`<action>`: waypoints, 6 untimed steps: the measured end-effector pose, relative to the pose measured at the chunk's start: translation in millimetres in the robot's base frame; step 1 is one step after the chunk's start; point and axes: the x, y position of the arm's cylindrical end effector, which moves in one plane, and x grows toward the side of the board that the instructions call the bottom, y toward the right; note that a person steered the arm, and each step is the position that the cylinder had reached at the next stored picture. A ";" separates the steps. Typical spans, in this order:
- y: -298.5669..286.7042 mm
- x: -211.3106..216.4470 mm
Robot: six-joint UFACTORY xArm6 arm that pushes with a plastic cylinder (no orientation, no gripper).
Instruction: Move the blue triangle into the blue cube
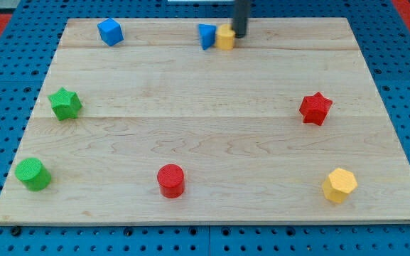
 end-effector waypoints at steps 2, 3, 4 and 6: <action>-113.4 4.8; -109.5 6.4; -89.3 -6.9; -184.9 -6.1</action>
